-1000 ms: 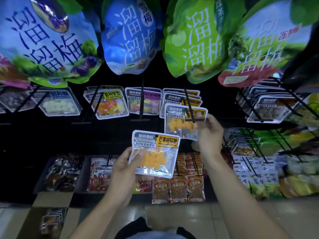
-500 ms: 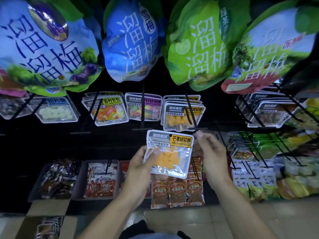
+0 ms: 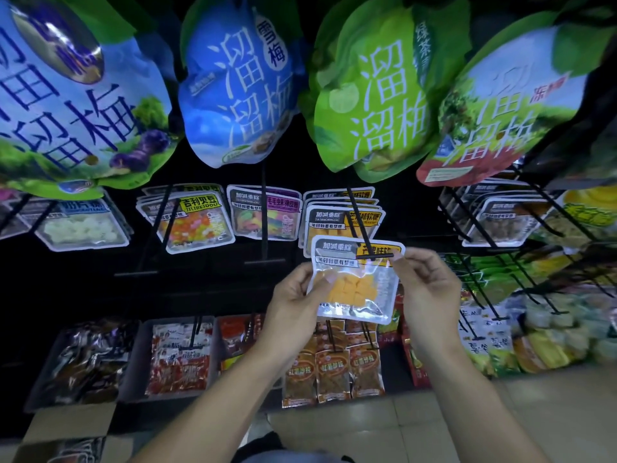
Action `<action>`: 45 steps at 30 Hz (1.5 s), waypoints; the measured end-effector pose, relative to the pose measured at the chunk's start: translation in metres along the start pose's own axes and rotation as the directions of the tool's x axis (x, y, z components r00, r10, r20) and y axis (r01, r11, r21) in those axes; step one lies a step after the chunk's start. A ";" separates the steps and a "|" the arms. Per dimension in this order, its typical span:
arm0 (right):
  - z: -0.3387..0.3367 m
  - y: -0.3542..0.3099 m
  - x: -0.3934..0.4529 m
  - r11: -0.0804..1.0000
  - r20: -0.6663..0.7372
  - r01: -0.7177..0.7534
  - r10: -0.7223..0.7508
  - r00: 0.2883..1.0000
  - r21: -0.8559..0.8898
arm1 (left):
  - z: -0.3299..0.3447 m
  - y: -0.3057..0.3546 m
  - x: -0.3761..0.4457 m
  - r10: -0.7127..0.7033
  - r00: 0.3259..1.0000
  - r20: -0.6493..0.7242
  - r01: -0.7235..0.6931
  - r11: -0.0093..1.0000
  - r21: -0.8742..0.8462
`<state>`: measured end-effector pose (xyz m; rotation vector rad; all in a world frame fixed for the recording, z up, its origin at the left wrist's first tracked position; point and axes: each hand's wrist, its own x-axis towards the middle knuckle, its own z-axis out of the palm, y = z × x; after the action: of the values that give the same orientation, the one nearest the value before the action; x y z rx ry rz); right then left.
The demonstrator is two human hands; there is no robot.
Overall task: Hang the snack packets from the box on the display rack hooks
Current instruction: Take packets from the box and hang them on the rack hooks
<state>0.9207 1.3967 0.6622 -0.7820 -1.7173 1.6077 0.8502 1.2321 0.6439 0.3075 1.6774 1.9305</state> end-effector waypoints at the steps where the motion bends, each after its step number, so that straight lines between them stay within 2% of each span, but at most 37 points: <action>1: 0.000 0.000 0.001 1.000 -0.013 -0.008 0.008 1.000 0.000 | 0.001 0.000 0.002 -0.002 1.000 0.006 0.002 1.000 0.012; 29: 0.001 0.010 0.013 0.996 -0.006 0.044 -0.044 0.999 -0.076 | 0.000 -0.014 0.019 0.072 0.997 -0.030 -0.070 0.996 0.051; 33: 0.011 0.012 0.027 0.994 0.002 0.034 -0.034 0.999 -0.104 | -0.003 -0.021 0.034 0.090 0.992 -0.084 -0.084 0.994 0.074; 39: 0.029 0.017 0.062 0.984 0.034 0.098 -0.094 0.995 -0.149 | -0.002 -0.015 0.063 0.174 0.942 -0.286 -0.115 0.970 0.212; 45: 0.036 0.023 0.074 0.966 0.046 0.137 -0.130 0.990 -0.220 | 0.000 -0.016 0.074 0.251 0.912 -0.325 -0.158 0.945 0.287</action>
<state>0.8471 1.4352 0.6425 -0.7317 -1.9538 1.3599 0.7942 1.2738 0.6151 0.2473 2.2226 2.0129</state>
